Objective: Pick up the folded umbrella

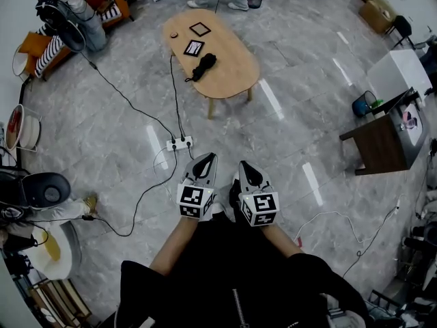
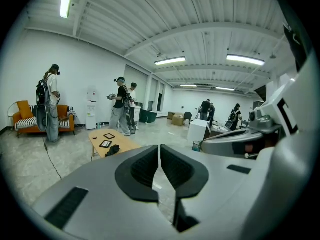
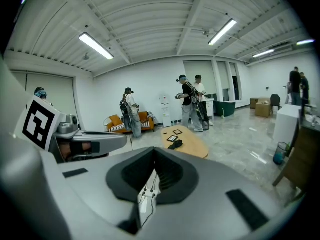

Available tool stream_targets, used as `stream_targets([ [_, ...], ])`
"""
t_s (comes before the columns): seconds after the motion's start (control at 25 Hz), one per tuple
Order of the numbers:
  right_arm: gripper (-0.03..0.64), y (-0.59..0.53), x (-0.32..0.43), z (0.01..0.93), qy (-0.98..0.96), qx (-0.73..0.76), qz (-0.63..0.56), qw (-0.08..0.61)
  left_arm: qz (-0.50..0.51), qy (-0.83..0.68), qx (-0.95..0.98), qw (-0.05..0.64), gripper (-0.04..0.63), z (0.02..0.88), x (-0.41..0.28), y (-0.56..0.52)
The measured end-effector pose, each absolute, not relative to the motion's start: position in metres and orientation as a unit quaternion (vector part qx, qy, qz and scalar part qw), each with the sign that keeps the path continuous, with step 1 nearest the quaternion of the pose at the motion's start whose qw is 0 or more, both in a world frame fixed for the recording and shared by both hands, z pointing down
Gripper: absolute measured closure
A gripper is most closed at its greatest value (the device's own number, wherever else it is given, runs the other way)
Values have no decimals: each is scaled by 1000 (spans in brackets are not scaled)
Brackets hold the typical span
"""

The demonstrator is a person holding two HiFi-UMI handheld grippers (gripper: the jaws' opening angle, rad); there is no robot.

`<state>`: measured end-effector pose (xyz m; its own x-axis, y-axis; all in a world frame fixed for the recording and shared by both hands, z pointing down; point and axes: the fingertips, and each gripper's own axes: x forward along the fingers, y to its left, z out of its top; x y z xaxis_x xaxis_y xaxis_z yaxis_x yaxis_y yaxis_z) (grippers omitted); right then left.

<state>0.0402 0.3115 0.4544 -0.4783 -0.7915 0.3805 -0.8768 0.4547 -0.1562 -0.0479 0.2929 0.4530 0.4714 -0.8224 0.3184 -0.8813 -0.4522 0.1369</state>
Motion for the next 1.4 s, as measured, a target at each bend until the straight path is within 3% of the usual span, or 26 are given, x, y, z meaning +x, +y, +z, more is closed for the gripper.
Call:
stream_targets([
  [0.68, 606, 163, 81, 450, -844, 493, 172, 123, 104, -532, 829, 140, 569, 447, -27, 163],
  [1.4, 606, 120, 105, 460, -859, 460, 186, 127, 118, -557, 808, 154, 570, 457, -1, 115],
])
